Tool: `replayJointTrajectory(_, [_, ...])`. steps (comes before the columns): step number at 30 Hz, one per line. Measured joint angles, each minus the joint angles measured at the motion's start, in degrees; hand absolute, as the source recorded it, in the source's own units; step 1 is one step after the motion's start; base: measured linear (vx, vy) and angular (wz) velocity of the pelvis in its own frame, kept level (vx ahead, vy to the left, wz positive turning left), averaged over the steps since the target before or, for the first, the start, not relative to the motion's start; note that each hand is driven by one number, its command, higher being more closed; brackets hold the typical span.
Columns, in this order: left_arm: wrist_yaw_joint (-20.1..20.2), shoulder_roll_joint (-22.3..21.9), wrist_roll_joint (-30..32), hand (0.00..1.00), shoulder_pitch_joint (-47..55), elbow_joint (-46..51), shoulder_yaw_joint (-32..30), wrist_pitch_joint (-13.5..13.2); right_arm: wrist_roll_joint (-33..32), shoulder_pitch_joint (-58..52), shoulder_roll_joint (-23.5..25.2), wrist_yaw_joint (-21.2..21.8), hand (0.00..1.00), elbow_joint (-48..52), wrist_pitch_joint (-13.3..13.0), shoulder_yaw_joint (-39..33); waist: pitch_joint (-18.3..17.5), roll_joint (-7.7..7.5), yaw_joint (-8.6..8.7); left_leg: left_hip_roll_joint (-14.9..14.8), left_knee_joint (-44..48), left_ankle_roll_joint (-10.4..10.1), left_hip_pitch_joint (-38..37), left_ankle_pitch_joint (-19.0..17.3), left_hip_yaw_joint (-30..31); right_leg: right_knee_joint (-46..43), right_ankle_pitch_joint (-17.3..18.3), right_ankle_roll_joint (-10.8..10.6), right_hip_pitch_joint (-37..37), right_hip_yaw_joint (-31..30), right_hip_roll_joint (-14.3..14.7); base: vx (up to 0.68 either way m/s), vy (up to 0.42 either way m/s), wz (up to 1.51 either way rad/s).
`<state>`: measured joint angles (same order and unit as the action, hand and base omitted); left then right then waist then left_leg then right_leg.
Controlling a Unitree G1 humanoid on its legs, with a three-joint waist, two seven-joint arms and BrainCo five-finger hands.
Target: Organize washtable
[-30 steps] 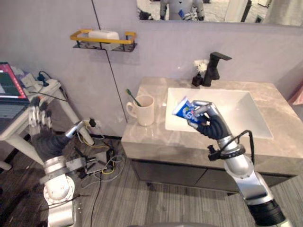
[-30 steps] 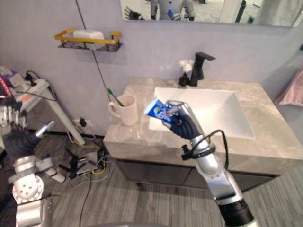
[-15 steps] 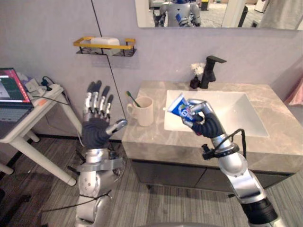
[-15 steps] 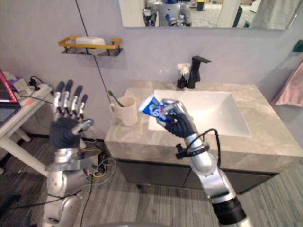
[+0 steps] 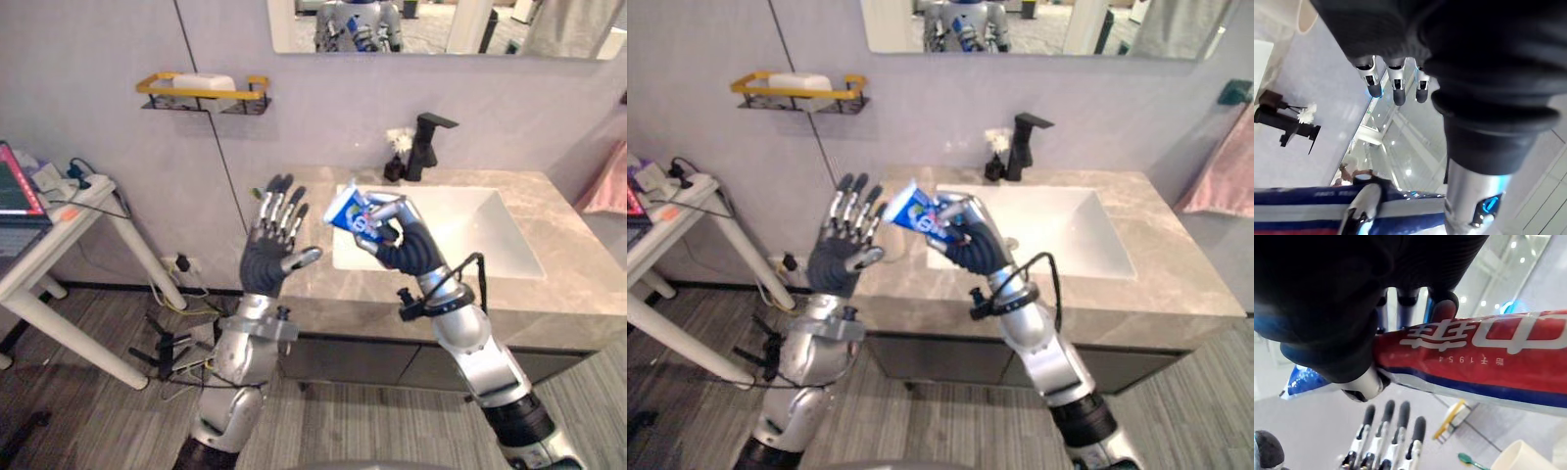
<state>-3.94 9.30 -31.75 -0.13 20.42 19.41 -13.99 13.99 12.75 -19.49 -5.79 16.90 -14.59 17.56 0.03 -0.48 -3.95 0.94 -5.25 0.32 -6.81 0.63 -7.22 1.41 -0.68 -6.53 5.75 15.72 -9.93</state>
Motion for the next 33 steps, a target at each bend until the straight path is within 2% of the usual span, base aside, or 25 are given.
replayJointTrajectory(12, [-2.39, 0.3, -1.55, 0.0, -6.13, -0.66, 4.95, -0.11, -0.56, 0.53, 0.09, -0.08, 1.0, -4.42, 0.23, 4.0, 0.04, -0.42, 0.0, 0.03, -0.02, 0.01, -0.04, 0.01, -0.11, -0.04, -0.06, -0.05, -0.03, -0.08, -0.03, 0.0, -0.001, -0.01])
replayJointTrajectory(24, [-4.01, -0.04, -1.44, 0.0, -9.01, -0.76, 7.12, -0.48, -2.3, 0.54, 1.14, -0.02, 1.0, -7.0, 0.62, 5.5, 0.15, -0.73, 0.16, 0.05, -0.02, 0.01, -0.08, 0.02, -0.2, -0.09, -0.07, -0.05, -0.08, -0.18, -0.05, 0.0, 0.0, 0.0])
replayJointTrajectory(25, [-4.01, -0.05, -1.46, 1.0, -9.01, -0.76, 7.17, -0.48, -2.41, 0.54, 1.14, -0.02, 1.0, -7.04, 0.62, 5.5, 0.16, -0.75, 0.17, 0.04, -0.02, 0.01, -0.08, 0.02, -0.2, -0.09, -0.08, -0.05, -0.08, -0.18, -0.05, 0.0, 0.0, 0.0])
replayJointTrajectory(33, [-4.03, -0.05, -1.61, 1.0, -10.03, -0.85, 7.48, -0.92, -5.71, 0.59, 1.66, 0.83, 1.0, -7.13, 0.61, 5.49, 0.24, -0.94, 0.23, 0.05, -0.02, 0.01, -0.1, 0.02, -0.22, -0.1, -0.08, -0.05, -0.07, -0.2, -0.06, 0.0, 0.0, 0.0])
